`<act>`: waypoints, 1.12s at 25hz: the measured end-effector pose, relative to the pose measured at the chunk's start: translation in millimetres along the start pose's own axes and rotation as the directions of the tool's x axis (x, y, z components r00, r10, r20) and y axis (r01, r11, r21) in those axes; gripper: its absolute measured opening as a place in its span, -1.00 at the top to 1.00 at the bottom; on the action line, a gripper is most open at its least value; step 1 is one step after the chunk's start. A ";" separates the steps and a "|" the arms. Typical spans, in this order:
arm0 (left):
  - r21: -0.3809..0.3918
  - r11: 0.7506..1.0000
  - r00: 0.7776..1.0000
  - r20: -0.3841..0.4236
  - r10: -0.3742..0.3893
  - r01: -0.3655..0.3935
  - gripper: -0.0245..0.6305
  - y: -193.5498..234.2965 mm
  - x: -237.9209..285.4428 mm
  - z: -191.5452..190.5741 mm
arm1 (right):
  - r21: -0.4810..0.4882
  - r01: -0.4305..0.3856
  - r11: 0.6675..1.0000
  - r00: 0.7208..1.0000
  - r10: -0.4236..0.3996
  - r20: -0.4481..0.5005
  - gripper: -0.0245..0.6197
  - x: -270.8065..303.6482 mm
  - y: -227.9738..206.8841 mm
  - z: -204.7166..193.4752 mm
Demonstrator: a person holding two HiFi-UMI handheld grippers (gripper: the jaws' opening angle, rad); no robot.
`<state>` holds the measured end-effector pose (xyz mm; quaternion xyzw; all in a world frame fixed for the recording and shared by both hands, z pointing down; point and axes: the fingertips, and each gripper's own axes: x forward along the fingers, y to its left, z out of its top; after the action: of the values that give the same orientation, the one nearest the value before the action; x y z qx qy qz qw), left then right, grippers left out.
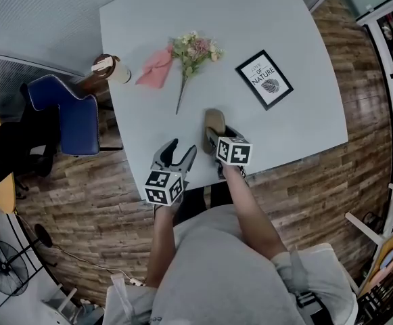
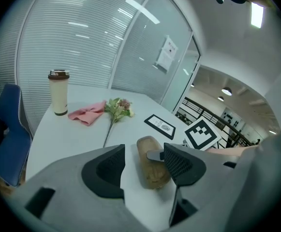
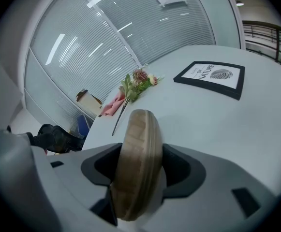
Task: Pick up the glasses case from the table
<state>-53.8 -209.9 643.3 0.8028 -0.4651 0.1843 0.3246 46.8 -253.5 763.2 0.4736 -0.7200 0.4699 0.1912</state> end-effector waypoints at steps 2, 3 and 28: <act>0.003 1.000 1.000 0.010 -0.011 0.011 0.16 2.9 -4.8 2.7 | 0.007 0.006 1.000 1.000 -0.006 0.005 0.14 -4.7 2.7 -5.6; 0.007 1.000 1.000 0.015 -0.018 0.018 0.16 3.4 -7.4 3.4 | 0.007 0.006 1.000 1.000 -0.006 0.009 0.14 -6.9 4.4 -8.0; 0.111 0.991 0.987 0.134 -0.086 0.071 0.16 1.0 -67.1 44.5 | -0.249 0.029 0.968 0.983 0.017 0.180 0.19 -82.2 66.5 40.2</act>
<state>-88.5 -199.0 571.5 0.8474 -0.4441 0.1395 0.2553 35.6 -239.4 651.5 0.4887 -0.7864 0.3297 0.1847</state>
